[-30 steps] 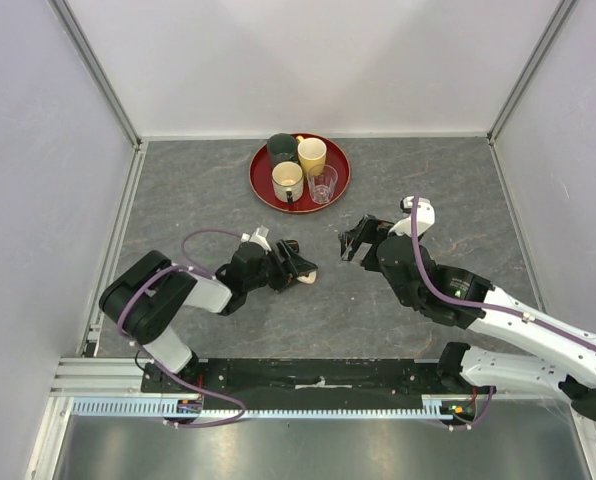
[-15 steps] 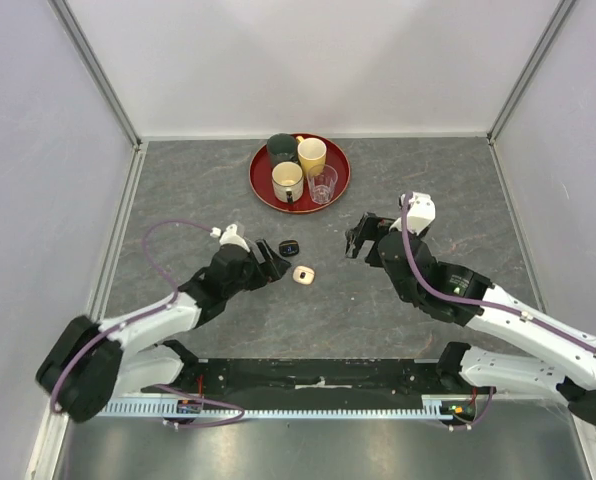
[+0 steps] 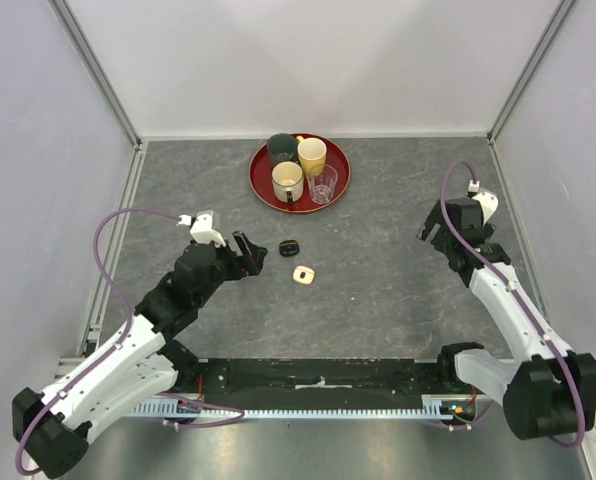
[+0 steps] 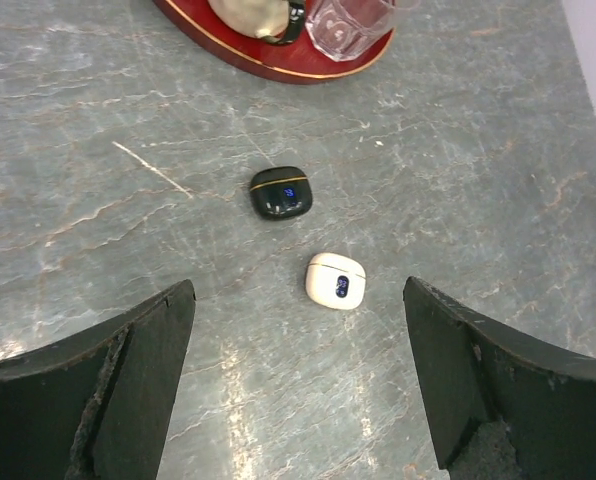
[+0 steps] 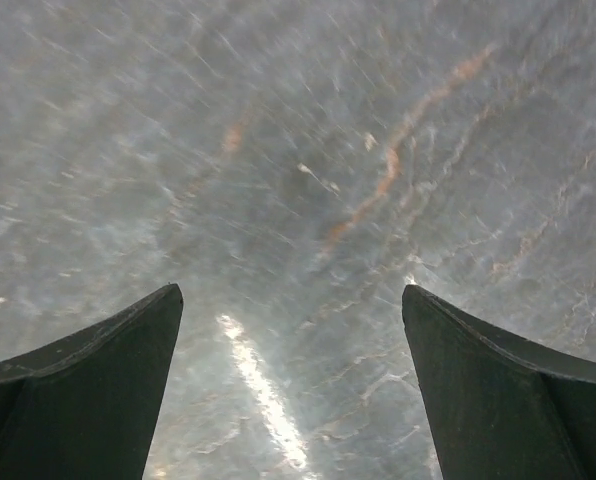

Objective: Insert the wireless bluetooth earbuds into the charging case
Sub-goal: Reset both arms

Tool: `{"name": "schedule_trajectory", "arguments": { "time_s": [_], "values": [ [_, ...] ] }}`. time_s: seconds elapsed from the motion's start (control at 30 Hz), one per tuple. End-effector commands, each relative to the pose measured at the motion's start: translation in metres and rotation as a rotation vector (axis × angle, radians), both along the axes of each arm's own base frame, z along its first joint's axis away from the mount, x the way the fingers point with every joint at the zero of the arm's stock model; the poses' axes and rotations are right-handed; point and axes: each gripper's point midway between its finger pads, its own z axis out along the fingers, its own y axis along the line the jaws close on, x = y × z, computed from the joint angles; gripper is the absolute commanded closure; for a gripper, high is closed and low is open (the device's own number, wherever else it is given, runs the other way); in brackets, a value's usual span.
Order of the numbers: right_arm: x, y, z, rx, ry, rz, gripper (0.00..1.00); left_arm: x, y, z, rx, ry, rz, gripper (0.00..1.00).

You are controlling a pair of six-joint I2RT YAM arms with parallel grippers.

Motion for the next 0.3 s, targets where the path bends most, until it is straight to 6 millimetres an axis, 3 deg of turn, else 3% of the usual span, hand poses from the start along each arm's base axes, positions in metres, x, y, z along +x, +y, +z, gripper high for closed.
{"name": "schedule_trajectory", "arguments": {
  "time_s": [0.0,0.1,0.27],
  "values": [
    [0.015,-0.001,-0.02,0.027,-0.011,0.06,0.02,0.003,0.027,0.015,0.098,-0.02,0.1,0.08],
    [0.02,-0.015,-0.02,-0.036,-0.053,0.012,0.02,0.005,0.04,0.014,0.133,-0.02,0.156,0.08],
    [0.022,-0.039,-0.018,-0.151,-0.115,-0.067,0.02,0.007,0.043,0.01,0.151,0.004,0.186,0.08]
  ]
}}
